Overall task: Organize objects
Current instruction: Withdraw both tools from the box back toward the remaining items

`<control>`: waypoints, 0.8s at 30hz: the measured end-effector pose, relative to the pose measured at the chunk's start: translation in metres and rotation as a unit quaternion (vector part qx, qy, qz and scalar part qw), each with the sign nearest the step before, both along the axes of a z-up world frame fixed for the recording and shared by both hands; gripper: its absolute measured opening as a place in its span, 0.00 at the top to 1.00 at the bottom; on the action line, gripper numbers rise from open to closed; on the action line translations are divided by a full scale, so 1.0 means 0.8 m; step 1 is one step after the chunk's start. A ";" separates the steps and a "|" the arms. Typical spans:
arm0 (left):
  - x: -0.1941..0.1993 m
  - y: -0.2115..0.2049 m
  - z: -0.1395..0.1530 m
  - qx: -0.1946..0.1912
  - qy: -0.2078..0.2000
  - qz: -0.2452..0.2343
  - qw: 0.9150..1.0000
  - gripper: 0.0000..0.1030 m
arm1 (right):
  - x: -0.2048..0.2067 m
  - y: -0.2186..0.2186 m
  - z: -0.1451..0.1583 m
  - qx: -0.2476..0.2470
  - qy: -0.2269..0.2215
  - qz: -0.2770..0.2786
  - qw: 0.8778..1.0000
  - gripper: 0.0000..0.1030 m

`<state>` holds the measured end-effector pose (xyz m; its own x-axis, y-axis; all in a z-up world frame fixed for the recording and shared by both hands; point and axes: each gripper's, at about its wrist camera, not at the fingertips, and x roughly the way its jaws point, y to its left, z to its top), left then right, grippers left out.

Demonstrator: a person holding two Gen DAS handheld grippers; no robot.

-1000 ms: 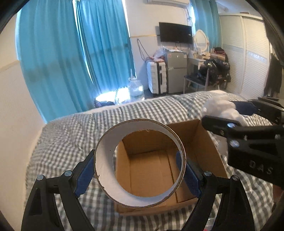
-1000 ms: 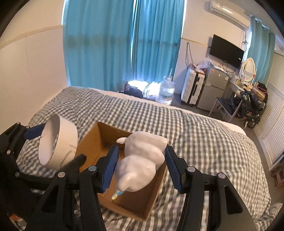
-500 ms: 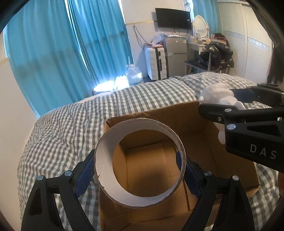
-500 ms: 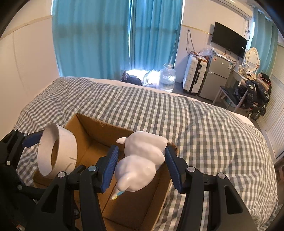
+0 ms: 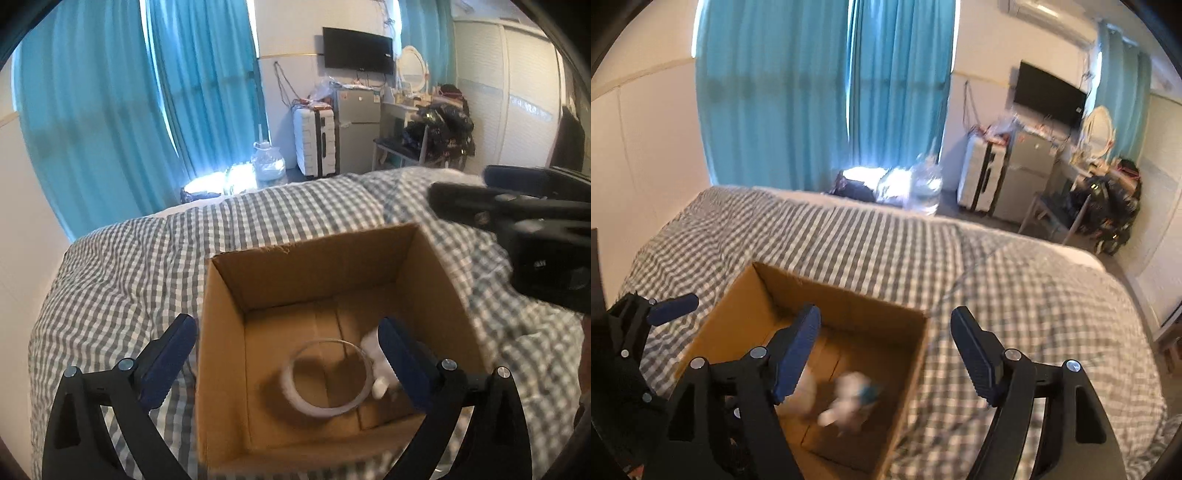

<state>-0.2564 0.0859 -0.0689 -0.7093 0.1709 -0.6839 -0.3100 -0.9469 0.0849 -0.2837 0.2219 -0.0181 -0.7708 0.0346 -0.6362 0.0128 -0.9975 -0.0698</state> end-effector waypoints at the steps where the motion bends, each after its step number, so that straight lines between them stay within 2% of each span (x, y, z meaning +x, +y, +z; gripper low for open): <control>1: 0.006 -0.003 0.010 0.007 -0.001 0.002 1.000 0.02 | 0.012 0.002 0.014 -0.006 0.007 -0.002 1.000 0.29; 4: 0.031 -0.014 0.048 0.021 0.007 0.012 1.000 0.01 | 0.045 0.004 0.052 -0.012 0.023 -0.008 1.000 0.29; 9: 0.086 -0.034 0.113 0.016 0.037 0.023 0.999 0.01 | 0.118 0.002 0.119 0.003 0.051 -0.019 0.999 0.26; 13: 0.134 -0.050 0.142 0.014 0.050 0.030 0.998 0.00 | 0.176 -0.004 0.158 -0.003 0.064 -0.013 0.998 0.26; 18: 0.189 -0.067 0.142 0.002 0.043 0.028 0.999 0.00 | 0.243 -0.026 0.169 0.014 0.061 0.019 0.998 0.25; 24: 0.243 -0.084 0.105 -0.023 0.025 0.037 0.999 0.00 | 0.308 -0.049 0.133 0.023 0.039 0.046 0.998 0.25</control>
<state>-0.0620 0.0188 0.0147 -0.7517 0.0863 -0.6539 -0.2340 -0.9618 0.1421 -0.0369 0.1828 0.0883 -0.8196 -0.0110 -0.5729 0.0968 -0.9881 -0.1195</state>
